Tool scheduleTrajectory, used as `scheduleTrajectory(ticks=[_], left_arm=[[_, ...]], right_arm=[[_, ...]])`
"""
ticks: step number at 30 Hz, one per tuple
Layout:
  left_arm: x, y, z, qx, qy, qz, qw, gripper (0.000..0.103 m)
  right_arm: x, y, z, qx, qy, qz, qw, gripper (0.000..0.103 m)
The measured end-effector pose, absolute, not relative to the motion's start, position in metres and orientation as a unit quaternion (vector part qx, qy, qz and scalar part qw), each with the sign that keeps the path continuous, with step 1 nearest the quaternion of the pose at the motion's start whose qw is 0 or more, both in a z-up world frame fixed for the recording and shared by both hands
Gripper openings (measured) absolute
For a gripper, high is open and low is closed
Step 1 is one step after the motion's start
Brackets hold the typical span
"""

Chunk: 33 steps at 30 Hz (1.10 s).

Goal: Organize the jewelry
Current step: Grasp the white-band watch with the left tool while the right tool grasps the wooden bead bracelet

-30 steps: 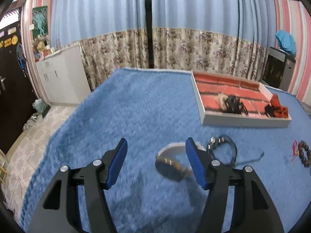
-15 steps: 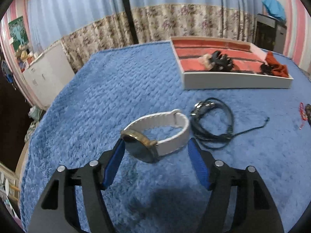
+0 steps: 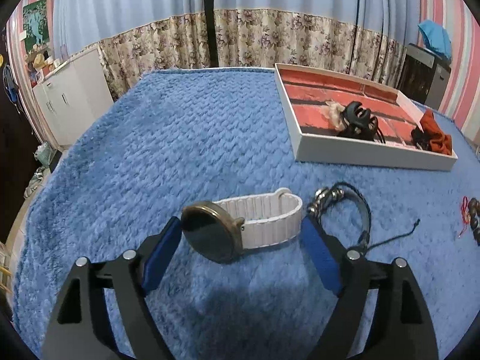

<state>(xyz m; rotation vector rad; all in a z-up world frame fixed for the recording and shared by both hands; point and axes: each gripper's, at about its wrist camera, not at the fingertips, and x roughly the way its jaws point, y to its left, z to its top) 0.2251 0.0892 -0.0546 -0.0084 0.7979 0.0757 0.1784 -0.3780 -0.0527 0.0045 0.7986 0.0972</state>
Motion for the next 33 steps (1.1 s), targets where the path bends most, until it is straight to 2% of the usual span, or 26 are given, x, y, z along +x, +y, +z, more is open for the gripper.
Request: scheduleTrajectory(ticks=[4, 5, 7, 9, 10, 12, 25, 28, 31, 32, 33], left_arm=[[0.228, 0.093, -0.054, -0.014, 0.382, 0.034, 0.923, 0.079], [0.228, 0.095, -0.054, -0.019, 0.379, 0.035, 0.925, 0.075], [0.226, 0.099, -0.053, -0.029, 0.373, 0.041, 0.926, 0.063], [0.223, 0.108, -0.051, -0.048, 0.367, 0.043, 0.928, 0.043], [0.222, 0.111, -0.050, -0.055, 0.364, 0.042, 0.929, 0.039], [0.219, 0.114, -0.047, -0.060, 0.353, 0.037, 0.933, 0.024], [0.214, 0.107, -0.038, -0.057, 0.335, 0.022, 0.940, 0.020], [0.213, 0.107, -0.038, -0.057, 0.335, 0.021, 0.940, 0.020], [0.211, 0.105, -0.039, -0.053, 0.335, 0.021, 0.941, 0.020], [0.210, 0.105, -0.039, -0.053, 0.335, 0.021, 0.941, 0.020], [0.210, 0.105, -0.039, -0.053, 0.335, 0.021, 0.941, 0.020]], right_arm=[[0.179, -0.377, -0.054, 0.000, 0.388, 0.047, 0.920, 0.072], [0.181, -0.377, -0.055, 0.000, 0.391, 0.047, 0.919, 0.072], [0.181, -0.376, -0.056, -0.001, 0.394, 0.047, 0.918, 0.072], [0.181, -0.376, -0.057, -0.003, 0.395, 0.047, 0.917, 0.072], [0.182, -0.375, -0.056, -0.004, 0.394, 0.047, 0.918, 0.072], [0.182, -0.375, -0.056, -0.004, 0.394, 0.047, 0.918, 0.072], [0.180, -0.376, -0.056, -0.002, 0.393, 0.049, 0.918, 0.072], [0.183, -0.375, -0.059, -0.005, 0.404, 0.050, 0.913, 0.062], [0.186, -0.375, -0.062, -0.009, 0.414, 0.044, 0.909, 0.045], [0.187, -0.375, -0.063, -0.009, 0.417, 0.040, 0.908, 0.030], [0.188, -0.376, -0.063, -0.008, 0.417, 0.040, 0.908, 0.027]])
